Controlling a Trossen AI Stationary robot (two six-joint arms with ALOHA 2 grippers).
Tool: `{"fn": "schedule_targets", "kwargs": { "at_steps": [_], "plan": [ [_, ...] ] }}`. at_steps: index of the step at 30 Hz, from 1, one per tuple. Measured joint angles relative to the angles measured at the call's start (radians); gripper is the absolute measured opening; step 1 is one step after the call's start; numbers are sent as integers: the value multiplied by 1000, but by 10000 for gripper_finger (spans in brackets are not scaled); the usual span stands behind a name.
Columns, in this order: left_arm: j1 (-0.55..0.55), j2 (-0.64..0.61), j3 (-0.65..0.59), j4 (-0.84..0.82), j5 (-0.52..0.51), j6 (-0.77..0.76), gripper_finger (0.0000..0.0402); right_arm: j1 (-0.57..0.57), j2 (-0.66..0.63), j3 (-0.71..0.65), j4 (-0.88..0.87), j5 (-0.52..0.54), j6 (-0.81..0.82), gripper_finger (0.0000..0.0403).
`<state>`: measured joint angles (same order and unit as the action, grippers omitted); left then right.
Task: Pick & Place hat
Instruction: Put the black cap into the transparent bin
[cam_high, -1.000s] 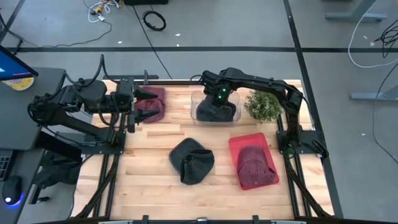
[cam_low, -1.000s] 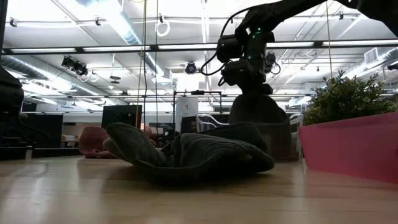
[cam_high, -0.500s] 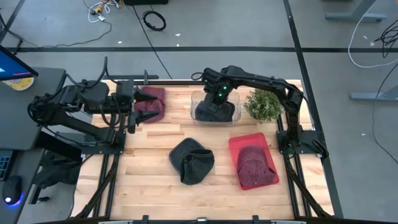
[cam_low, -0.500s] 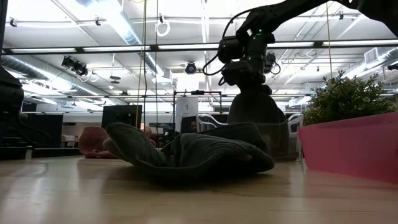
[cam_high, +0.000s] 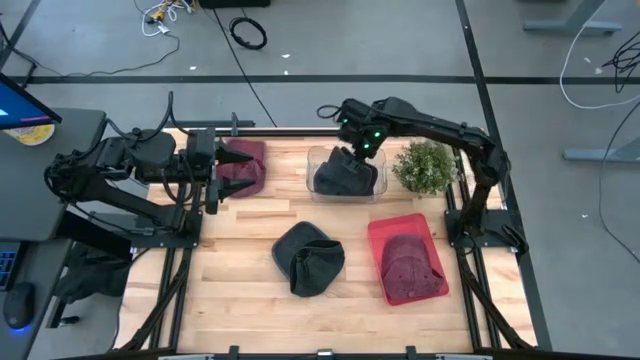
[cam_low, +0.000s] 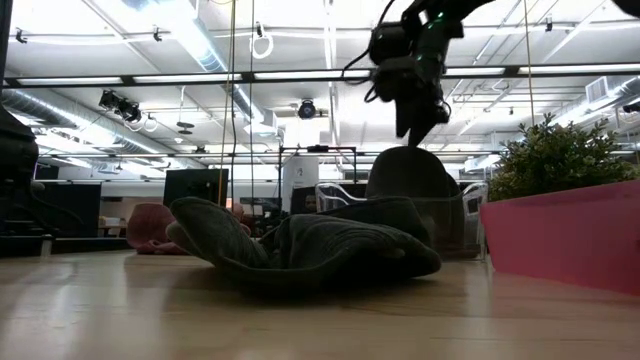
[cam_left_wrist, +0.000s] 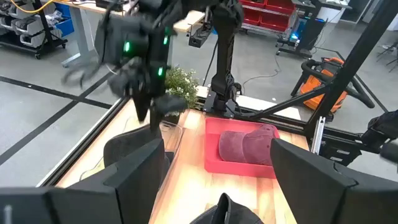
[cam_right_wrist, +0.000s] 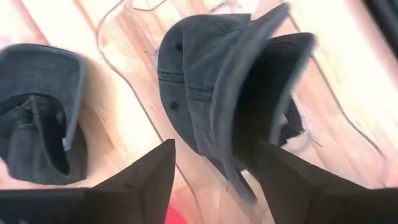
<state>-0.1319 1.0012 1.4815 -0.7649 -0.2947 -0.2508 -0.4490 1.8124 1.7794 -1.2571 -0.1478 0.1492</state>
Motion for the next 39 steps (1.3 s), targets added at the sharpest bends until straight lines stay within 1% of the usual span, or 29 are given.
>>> {"fn": "schedule_targets", "kwargs": {
  "at_steps": [3,6,9,12,17,18,19,23,26,29,33,35,37,39],
  "plan": [
    [0,0,0,-31,2,-4,298,-16,-58,0,-30,1,26,232],
    [0,0,0,-61,3,-35,298,-21,-129,0,-63,-3,51,230],
    [0,1,0,-93,3,-89,298,-2,-215,0,-90,-25,55,209],
    [0,1,0,-118,3,-151,298,49,-298,-8,-83,-26,111,156],
    [0,19,0,-163,11,-300,298,151,-409,-65,-45,-27,201,28],
    [0,26,0,-166,12,-339,298,173,-428,-84,-24,-25,213,14],
    [0,35,0,-169,20,-377,298,194,-447,-110,7,-23,230,11],
    [0,84,0,-207,68,-531,298,264,-522,-235,149,18,331,52],
    [0,125,0,-252,66,-634,298,294,-570,-336,258,27,397,84],
    [0,175,0,-260,72,-712,298,321,-605,-433,367,21,455,107],
    [0,250,0,-275,95,-862,298,344,-633,-530,490,-26,491,127],
    [-4,289,0,-304,81,-943,298,353,-644,-569,550,-39,507,133],
    [-11,336,0,-342,66,-1027,298,356,-653,-596,584,-52,510,138],
    [-18,390,0,-385,86,-1088,298,356,-663,-614,594,-55,511,141]
  ]
}}
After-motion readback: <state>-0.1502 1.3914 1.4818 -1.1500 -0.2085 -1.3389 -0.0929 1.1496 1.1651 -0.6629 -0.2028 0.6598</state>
